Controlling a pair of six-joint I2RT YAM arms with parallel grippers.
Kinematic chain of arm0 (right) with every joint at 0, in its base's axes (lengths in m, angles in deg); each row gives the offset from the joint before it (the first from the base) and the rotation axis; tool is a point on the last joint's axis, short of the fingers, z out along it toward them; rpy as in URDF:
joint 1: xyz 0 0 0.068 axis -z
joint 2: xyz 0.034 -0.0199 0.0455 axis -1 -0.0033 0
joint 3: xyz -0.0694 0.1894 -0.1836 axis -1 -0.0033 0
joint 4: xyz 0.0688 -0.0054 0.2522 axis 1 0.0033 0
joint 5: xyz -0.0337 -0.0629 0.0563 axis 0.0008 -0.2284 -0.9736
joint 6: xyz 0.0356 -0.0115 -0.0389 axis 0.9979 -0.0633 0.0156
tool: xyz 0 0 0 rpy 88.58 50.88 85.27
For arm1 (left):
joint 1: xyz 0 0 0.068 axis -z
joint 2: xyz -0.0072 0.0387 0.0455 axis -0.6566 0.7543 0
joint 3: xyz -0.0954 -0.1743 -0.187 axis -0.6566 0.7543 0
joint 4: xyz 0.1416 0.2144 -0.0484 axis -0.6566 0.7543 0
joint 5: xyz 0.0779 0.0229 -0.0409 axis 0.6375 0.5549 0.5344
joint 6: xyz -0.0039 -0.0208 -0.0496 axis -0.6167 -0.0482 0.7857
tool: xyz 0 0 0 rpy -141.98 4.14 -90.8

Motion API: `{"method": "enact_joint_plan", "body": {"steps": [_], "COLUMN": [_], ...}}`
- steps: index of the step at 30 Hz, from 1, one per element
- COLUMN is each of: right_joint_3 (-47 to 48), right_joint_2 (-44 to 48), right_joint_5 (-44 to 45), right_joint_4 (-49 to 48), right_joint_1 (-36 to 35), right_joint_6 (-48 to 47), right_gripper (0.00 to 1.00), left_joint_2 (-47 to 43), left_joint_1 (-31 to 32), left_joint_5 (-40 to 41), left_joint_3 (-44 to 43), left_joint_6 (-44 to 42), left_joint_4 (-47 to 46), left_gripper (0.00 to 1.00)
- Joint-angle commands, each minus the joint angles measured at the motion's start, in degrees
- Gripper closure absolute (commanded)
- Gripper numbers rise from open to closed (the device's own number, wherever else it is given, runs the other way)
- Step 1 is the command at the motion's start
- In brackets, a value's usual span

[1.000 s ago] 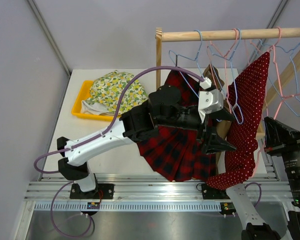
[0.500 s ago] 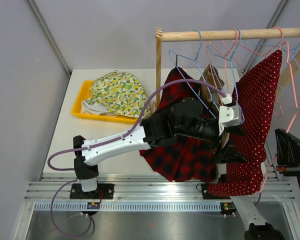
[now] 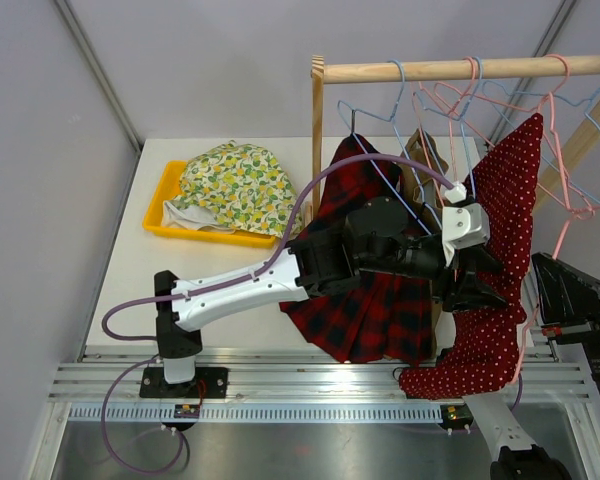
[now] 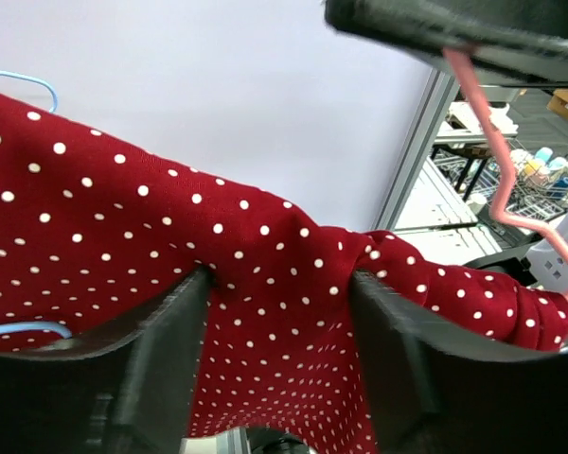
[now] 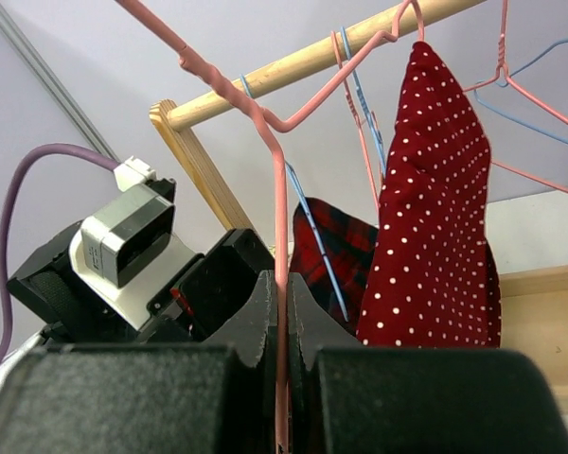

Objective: Remove the skirt from the hanger

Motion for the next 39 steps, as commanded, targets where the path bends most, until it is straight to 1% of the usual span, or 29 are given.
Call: {"method": "enact_joint_plan", "body": {"steps": [1, 3, 4, 5, 9, 10, 12, 14, 15, 17, 18, 19, 21, 22, 25, 27, 28, 31, 33, 35, 38, 39], "right_joint_3": [0.2, 0.2, 0.1, -0.1, -0.7, -0.7, -0.6, -0.5, -0.5, -1.3, -1.5, -1.9, -2.7, -2.9, -3.6, -4.1, -4.2, -3.6, -2.1, 0.0, 0.8, 0.8], "right_joint_2": [-1.1, -1.0, -1.0, -1.0, -0.9, -0.8, -1.0, -1.6, -1.7, -1.7, -1.7, -1.6, -1.6, -1.6, -1.8, -2.1, -2.2, -2.8, -3.1, -3.9, -4.3, -4.4], "right_joint_5": [-1.6, -1.2, -1.1, -0.8, -0.2, 0.2, 1.9, 3.8, 4.5, 5.4, 6.9, 7.4, 8.4, 8.6, 9.1, 9.4, 9.6, 9.7, 10.2, 10.8, 10.6, 10.4], "right_joint_4": [-6.9, -7.1, -7.2, -7.1, -7.1, -6.9, -6.2, -5.4, -4.9, -4.7, -4.7, -4.5, -4.6, -4.7, -4.8, -5.4, -5.4, -5.5, -4.9, -3.5, -2.1, -1.8], "right_joint_1": [-0.4, -0.4, -0.4, -0.6, -0.7, -0.8, -0.8, -1.0, -1.1, -1.5, -1.5, -1.6, -1.8, -1.8, -1.9, -1.9, -1.9, -1.9, -1.9, -1.8, -1.8, -2.0], "right_joint_6": [1.0, 0.7, 0.6, 0.6, -0.2, -0.5, -1.6, -2.4, -3.1, -3.7, -3.9, -4.1, -4.5, -4.5, -4.5, -4.5, -4.5, -4.5, -4.9, -5.5, -5.4, -5.2], "right_gripper": [1.00, 1.00, 1.00, 1.00, 1.00, 1.00, 1.00, 1.00, 1.00, 1.00, 1.00, 1.00, 1.00, 1.00, 1.00, 1.00, 1.00, 1.00, 1.00, 1.00, 1.00, 1.00], "left_joint_2": [1.0, 1.8, 2.0, 2.1, 0.8, 0.3, -2.9, -6.8, -11.3, -15.7, -18.3, -22.5, -26.9, -30.9, -36.1, -39.9, -40.9, -43.8, -46.4, -48.4, -50.2, -49.9], "left_joint_1": [0.5, 0.5, 0.5, 0.5, 0.5, 0.5, 0.5, 0.5, 0.5, 0.5, 0.5, 0.5, 0.5, 0.5, 0.5, 0.6, 0.5, 0.5, 0.5, 0.4, 0.4, 0.4], "left_joint_5": [-2.5, -3.6, -3.3, -3.0, -0.9, 0.5, 2.6, 5.7, 8.2, 10.7, 12.1, 14.7, 17.1, 19.1, 23.5, 24.6, 27.8, 32.1, 33.9, 37.5, 40.5, 41.9], "left_joint_3": [-3.0, -3.5, -3.6, -3.6, -3.0, -2.9, -0.1, 4.1, 9.4, 14.4, 19.1, 20.9, 24.6, 27.7, 32.0, 33.3, 33.7, 33.7, 34.2, 34.4, 32.5, 29.5], "left_joint_6": [1.6, 1.9, 2.4, 2.5, 1.3, -0.1, -1.4, -3.2, -4.0, -4.8, -5.3, -5.9, -6.7, -7.0, -7.8, -8.4, -8.5, -10.6, -11.5, -12.7, -14.8, -16.1], "left_joint_4": [-5.2, -5.4, -5.2, -5.3, -3.4, -0.9, 0.9, 2.1, 2.0, 2.0, 2.1, 2.8, 3.9, 4.5, 6.1, 7.0, 8.3, 11.5, 12.6, 13.2, 14.0, 15.7], "left_gripper": [0.46, 0.79, 0.93, 1.00, 1.00, 1.00, 1.00, 1.00, 1.00, 1.00, 1.00, 1.00, 1.00, 1.00, 1.00, 1.00, 1.00, 1.00, 1.00, 1.00, 1.00, 1.00]}}
